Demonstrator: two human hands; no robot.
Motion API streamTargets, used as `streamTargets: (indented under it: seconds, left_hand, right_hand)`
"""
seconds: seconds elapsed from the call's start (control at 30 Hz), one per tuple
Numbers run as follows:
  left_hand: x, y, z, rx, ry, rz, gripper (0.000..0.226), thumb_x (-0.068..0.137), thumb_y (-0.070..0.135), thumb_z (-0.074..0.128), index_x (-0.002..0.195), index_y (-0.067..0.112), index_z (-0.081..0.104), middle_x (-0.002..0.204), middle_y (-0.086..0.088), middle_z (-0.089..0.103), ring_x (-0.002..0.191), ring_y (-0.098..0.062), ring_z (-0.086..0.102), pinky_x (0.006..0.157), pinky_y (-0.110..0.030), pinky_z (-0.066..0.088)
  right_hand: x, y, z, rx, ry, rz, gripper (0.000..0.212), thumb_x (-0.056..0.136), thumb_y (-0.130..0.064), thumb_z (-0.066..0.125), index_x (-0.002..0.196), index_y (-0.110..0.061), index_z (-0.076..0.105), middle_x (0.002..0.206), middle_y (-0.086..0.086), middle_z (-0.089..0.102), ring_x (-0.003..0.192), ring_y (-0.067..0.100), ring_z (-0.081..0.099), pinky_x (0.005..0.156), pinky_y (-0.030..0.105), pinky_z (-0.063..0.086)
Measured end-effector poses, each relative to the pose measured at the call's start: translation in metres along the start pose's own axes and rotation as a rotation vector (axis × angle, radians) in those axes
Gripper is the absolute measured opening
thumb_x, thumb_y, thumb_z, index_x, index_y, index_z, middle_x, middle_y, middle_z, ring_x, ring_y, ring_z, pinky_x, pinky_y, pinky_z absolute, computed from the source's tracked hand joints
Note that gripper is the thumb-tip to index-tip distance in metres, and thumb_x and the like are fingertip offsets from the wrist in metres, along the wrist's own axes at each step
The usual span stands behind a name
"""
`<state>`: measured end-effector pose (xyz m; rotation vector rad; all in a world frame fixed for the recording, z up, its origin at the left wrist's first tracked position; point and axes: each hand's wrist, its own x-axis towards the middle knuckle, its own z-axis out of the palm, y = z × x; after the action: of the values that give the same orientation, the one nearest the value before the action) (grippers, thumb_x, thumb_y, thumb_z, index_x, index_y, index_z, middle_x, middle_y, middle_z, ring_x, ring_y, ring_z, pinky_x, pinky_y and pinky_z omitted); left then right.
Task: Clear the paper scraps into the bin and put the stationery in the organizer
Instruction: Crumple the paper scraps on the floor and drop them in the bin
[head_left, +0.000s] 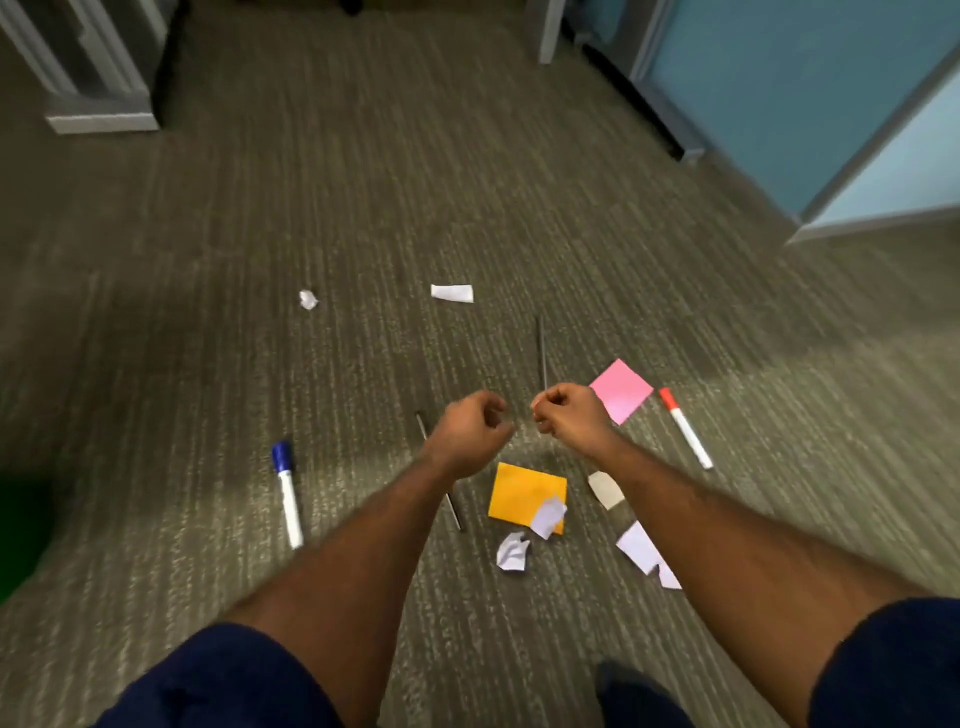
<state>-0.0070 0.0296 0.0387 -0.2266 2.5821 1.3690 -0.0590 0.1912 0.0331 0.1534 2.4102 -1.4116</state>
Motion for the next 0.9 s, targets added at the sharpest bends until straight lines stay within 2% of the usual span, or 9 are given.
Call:
streamTargets:
  seconds: [0.1, 0.13, 0.23, 0.33, 0.47, 0.6, 0.73, 0.83, 0.9]
  left_hand:
    - [-0.005, 0.007, 0.028, 0.32, -0.247, 0.048, 0.033, 0.079, 0.034, 0.07, 0.108, 0.02, 0.064, 0.103, -0.008, 0.07, 0.1, -0.027, 0.064, 0.08, -0.033, 0.051]
    - [-0.008, 0.008, 0.035, 0.448, -0.324, 0.077, 0.036, 0.078, 0.037, 0.071, 0.109, 0.02, 0.064, 0.109, -0.009, 0.068, 0.104, -0.028, 0.062, 0.082, -0.033, 0.049]
    - [-0.022, 0.009, 0.053, 0.68, -0.48, 0.169, 0.038, 0.075, 0.041, 0.072, 0.105, 0.018, 0.067, 0.112, -0.011, 0.068, 0.105, -0.031, 0.062, 0.078, -0.032, 0.046]
    - [-0.033, 0.007, 0.065, 0.834, -0.543, 0.154, 0.035, 0.077, 0.043, 0.066, 0.097, 0.014, 0.066, 0.105, -0.01, 0.069, 0.098, -0.032, 0.066, 0.072, -0.031, 0.046]
    - [-0.038, 0.001, 0.075, 1.01, -0.572, 0.145, 0.038, 0.067, 0.038, 0.077, 0.098, 0.018, 0.067, 0.106, -0.007, 0.069, 0.097, -0.027, 0.067, 0.069, -0.028, 0.044]
    - [-0.038, -0.001, 0.08, 0.994, -0.579, 0.113, 0.046, 0.069, 0.022, 0.078, 0.112, 0.015, 0.063, 0.114, -0.01, 0.065, 0.103, -0.029, 0.065, 0.075, -0.03, 0.049]
    - [-0.033, 0.003, 0.074, 0.878, -0.608, 0.083, 0.046, 0.07, 0.016, 0.08, 0.112, 0.008, 0.062, 0.115, -0.013, 0.064, 0.107, -0.029, 0.064, 0.075, -0.032, 0.048]
    - [-0.021, 0.012, 0.056, 0.643, -0.536, 0.101, 0.043, 0.067, 0.024, 0.084, 0.103, 0.008, 0.067, 0.103, -0.011, 0.069, 0.093, -0.027, 0.066, 0.074, -0.032, 0.05]
    - [-0.01, 0.016, 0.042, 0.342, -0.408, 0.016, 0.047, 0.065, 0.019, 0.088, 0.103, 0.008, 0.064, 0.094, -0.013, 0.065, 0.077, -0.024, 0.062, 0.068, -0.034, 0.052]
  right_hand:
    - [-0.013, 0.031, -0.027, -0.197, -0.001, -0.046, 0.015, 0.079, 0.0, 0.064, 0.071, -0.012, 0.066, 0.071, 0.009, 0.065, 0.063, 0.018, 0.059, 0.064, 0.029, 0.046]
    - [-0.018, 0.042, -0.033, -0.265, -0.034, -0.067, 0.01, 0.077, 0.0, 0.066, 0.076, -0.009, 0.069, 0.075, 0.008, 0.066, 0.068, 0.016, 0.059, 0.067, 0.027, 0.045]
    - [-0.038, 0.068, -0.037, -0.393, -0.231, -0.107, 0.02, 0.069, 0.001, 0.072, 0.087, -0.007, 0.07, 0.083, 0.011, 0.069, 0.073, 0.015, 0.059, 0.068, 0.026, 0.045]
    - [-0.052, 0.082, -0.028, -0.482, -0.272, -0.203, 0.033, 0.064, -0.011, 0.081, 0.095, -0.009, 0.068, 0.088, 0.011, 0.066, 0.078, 0.018, 0.058, 0.068, 0.029, 0.043]
    - [-0.059, 0.093, -0.015, -0.547, -0.265, -0.269, 0.049, 0.062, -0.024, 0.083, 0.106, -0.012, 0.063, 0.1, 0.011, 0.057, 0.091, 0.02, 0.052, 0.077, 0.034, 0.044]
    - [-0.062, 0.095, -0.008, -0.57, -0.291, -0.244, 0.04, 0.069, -0.032, 0.08, 0.101, -0.016, 0.064, 0.099, 0.01, 0.055, 0.095, 0.019, 0.051, 0.077, 0.034, 0.042]
    - [-0.06, 0.091, -0.011, -0.55, -0.287, -0.162, 0.018, 0.072, -0.024, 0.074, 0.087, -0.016, 0.069, 0.09, 0.005, 0.064, 0.087, 0.02, 0.058, 0.067, 0.027, 0.037]
    - [-0.059, 0.091, -0.017, -0.409, -0.214, -0.083, 0.012, 0.073, -0.019, 0.075, 0.083, -0.013, 0.071, 0.084, 0.005, 0.068, 0.078, 0.017, 0.06, 0.063, 0.028, 0.039]
    - [-0.058, 0.088, -0.021, -0.259, -0.159, -0.041, 0.016, 0.074, -0.016, 0.077, 0.081, -0.004, 0.07, 0.076, 0.008, 0.062, 0.071, 0.016, 0.053, 0.059, 0.028, 0.033]
